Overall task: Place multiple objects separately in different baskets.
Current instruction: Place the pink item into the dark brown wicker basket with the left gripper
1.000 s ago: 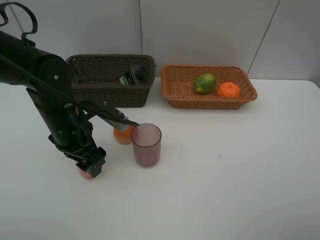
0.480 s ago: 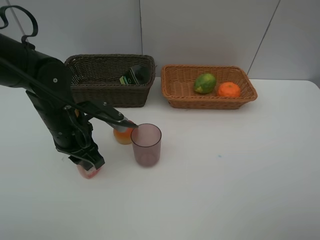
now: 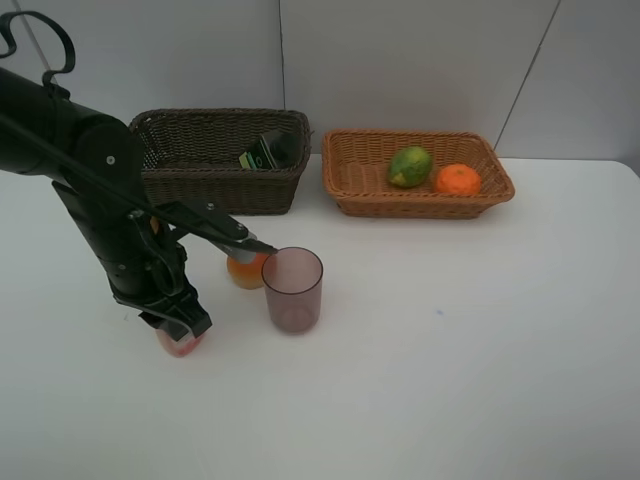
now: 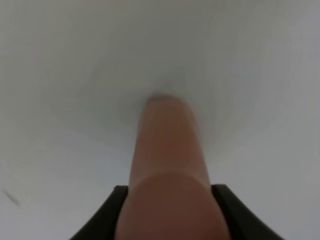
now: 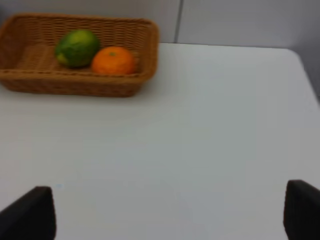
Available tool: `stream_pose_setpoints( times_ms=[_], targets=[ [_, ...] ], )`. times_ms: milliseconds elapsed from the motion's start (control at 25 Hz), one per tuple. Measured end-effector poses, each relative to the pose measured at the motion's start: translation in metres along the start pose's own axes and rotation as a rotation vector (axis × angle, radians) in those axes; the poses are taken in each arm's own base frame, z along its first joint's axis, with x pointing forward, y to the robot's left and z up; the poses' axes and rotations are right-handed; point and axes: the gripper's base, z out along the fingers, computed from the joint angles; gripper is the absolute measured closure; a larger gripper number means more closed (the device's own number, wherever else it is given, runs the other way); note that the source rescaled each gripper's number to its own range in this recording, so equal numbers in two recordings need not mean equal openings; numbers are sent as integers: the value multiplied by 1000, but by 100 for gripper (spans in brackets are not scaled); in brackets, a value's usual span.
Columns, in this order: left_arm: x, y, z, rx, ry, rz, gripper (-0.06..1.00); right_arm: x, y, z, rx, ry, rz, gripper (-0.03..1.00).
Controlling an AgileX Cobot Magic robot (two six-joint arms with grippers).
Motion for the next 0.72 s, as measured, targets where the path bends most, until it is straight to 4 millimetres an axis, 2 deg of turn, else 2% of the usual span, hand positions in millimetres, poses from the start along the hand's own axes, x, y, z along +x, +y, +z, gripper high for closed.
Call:
stream_pose_setpoints(
  times_ms=[200, 360, 560, 720],
  targets=[
    [-2, 0, -2, 1, 10, -34, 56, -1, -3, 0, 31, -16, -6, -1],
    [-14, 2, -23, 1, 32, -112, 56, -2, -3, 0, 31, -17, -6, -1],
    [-37, 7, -75, -19, -37, -169, 56, -2, -3, 0, 31, -18, -6, -1],
    [-65, 25, -127, -91, -159, -216, 56, -2, -3, 0, 31, -18, -6, -1]
  ],
)
